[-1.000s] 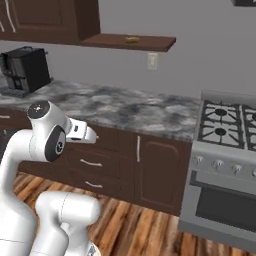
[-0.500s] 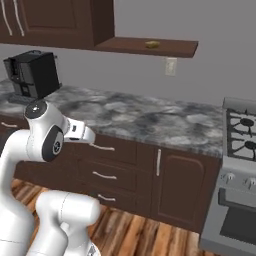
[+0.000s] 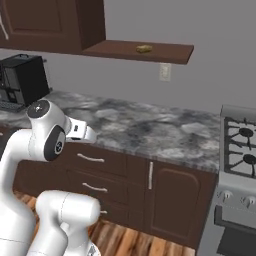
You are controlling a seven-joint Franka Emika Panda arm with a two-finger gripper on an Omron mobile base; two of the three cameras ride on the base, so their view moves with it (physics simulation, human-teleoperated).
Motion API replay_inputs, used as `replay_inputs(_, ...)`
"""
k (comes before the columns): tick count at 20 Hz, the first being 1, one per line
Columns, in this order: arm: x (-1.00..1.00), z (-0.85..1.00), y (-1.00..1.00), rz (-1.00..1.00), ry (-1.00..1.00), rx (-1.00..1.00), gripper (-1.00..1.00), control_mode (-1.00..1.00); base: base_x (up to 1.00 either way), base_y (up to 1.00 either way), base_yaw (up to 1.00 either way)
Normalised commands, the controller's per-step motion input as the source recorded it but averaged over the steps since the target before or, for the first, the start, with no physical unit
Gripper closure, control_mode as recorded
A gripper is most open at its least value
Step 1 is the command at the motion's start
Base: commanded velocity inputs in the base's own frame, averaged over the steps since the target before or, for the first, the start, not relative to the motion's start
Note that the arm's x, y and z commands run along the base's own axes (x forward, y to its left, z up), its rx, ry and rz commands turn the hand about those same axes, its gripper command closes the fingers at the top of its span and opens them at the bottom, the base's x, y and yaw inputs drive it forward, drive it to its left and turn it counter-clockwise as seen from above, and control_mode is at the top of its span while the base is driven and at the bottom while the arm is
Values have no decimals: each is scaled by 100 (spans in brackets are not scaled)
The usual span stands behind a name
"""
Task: Locate and retrieve the dish brush and sponge from the cabinet. Place them next to the sink.
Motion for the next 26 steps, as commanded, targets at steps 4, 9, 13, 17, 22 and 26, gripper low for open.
replay_inputs(4,0,0,0,0,0,0,-100,100,51,-11,0)
replay_inputs(9,0,0,0,0,0,0,-100,100,51,-17,0)
replay_inputs(13,0,0,0,0,0,0,-100,100,46,-17,0)
replay_inputs(17,0,0,0,0,0,0,-100,100,39,-17,0)
replay_inputs(22,0,0,0,0,0,0,-100,100,35,-19,1)
replay_inputs(26,0,0,0,0,0,0,-100,100,48,-14,0)
